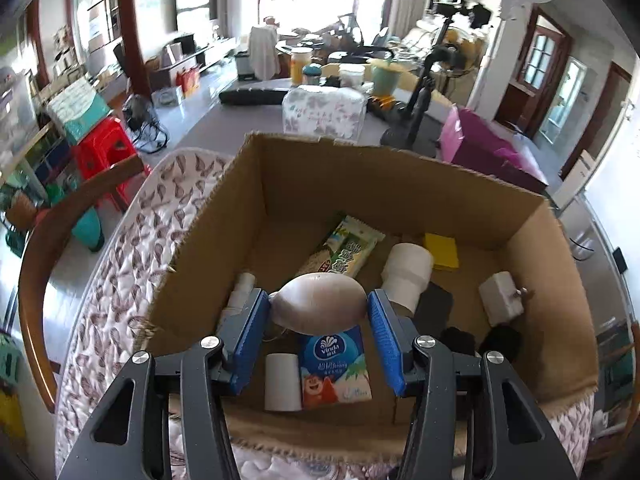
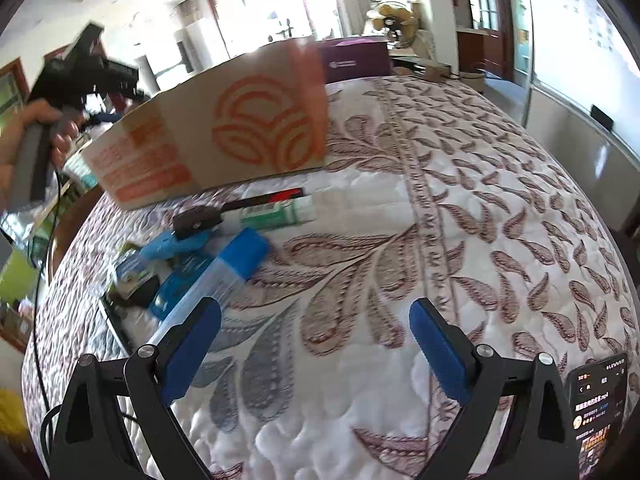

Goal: Organize objects
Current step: 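Lower the egg-shaped item into the box and open the left gripper, then grasp the clear blue-capped tube with the right gripper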

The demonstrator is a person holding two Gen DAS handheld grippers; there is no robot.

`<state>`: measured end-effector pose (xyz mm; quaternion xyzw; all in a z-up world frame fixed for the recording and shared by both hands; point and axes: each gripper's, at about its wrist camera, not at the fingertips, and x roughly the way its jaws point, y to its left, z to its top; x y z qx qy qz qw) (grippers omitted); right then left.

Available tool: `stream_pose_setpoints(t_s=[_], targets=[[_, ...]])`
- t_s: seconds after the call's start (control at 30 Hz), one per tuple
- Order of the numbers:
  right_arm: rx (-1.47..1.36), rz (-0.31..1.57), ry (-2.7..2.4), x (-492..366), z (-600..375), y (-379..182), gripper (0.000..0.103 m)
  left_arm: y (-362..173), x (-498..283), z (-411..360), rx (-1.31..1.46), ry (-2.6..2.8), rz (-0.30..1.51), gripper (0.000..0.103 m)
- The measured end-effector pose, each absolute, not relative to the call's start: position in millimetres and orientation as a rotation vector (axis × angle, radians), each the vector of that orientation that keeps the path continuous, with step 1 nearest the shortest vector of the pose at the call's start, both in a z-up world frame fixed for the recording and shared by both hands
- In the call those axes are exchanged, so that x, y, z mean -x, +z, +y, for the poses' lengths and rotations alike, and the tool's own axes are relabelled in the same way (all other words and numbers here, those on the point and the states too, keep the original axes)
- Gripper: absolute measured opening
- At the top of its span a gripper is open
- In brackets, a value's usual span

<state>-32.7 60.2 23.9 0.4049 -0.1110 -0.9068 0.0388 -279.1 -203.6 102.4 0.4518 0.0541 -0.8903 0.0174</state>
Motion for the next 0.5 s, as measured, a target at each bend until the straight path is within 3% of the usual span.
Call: stream_pose_setpoints(t_s=[0.23, 0.5], targets=[[-1.234, -0.353, -2.767, 33, 62, 24, 0.000, 127, 223, -202, -1.263, -2.907, 0.199, 0.071], [-1.184, -0.244, -2.664, 26, 37, 27, 0.000, 146, 100, -231, -1.113, -3.061, 0.276, 0.079]])
